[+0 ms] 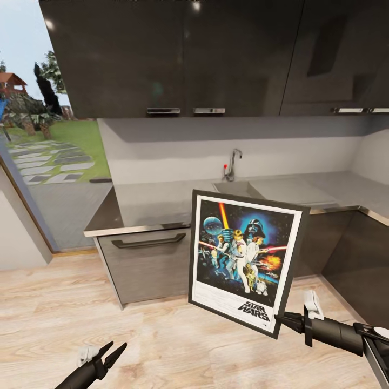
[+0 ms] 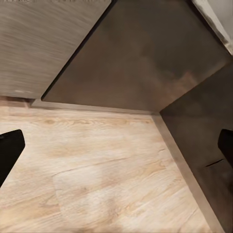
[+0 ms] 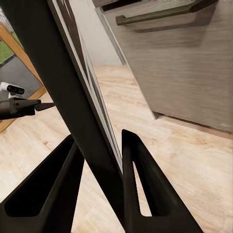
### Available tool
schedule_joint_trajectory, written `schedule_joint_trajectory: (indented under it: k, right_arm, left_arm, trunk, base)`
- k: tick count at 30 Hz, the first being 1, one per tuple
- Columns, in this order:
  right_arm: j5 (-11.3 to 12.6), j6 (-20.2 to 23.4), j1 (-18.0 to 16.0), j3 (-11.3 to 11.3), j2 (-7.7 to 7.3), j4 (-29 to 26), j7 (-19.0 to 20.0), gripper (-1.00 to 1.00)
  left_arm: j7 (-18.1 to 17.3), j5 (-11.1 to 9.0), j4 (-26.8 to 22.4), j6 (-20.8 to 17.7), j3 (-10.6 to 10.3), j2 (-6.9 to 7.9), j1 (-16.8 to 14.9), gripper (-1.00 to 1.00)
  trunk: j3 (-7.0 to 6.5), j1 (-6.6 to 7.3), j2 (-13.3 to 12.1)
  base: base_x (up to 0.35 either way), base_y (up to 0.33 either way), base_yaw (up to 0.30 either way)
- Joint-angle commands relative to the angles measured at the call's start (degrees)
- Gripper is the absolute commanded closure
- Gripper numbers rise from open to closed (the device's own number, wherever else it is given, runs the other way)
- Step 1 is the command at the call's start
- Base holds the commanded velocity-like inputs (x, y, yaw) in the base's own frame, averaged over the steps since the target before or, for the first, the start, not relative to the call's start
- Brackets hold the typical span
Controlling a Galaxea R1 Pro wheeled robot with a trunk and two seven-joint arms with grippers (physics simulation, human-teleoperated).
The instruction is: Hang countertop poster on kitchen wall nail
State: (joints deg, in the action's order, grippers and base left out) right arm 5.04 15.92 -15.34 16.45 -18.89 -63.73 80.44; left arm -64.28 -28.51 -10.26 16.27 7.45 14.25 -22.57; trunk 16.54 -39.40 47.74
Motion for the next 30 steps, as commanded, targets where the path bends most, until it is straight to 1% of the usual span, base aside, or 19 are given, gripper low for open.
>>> schedule_joint_trajectory:
  k: [1,30]
  right_arm:
    - [0.2,0.7,0.0,0.0,-0.01,0.0,0.2,1.00]
    - [0.2,0.7,0.0,0.1,0.01,-0.2,0.2,1.00]
  left_arm:
    - [-0.2,0.2,0.1,0.3,0.3,-0.01,0.0,-1.00]
    - [0.0,0.2,0.1,0.2,0.3,-0.01,-0.1,-1.00]
  trunk:
    - [-0.11,0.22,-0.4]
    - [-5.32,6.59,-12.0]
  base:
    - [0.000,0.000,0.000]
    - [0.000,0.000,0.000]
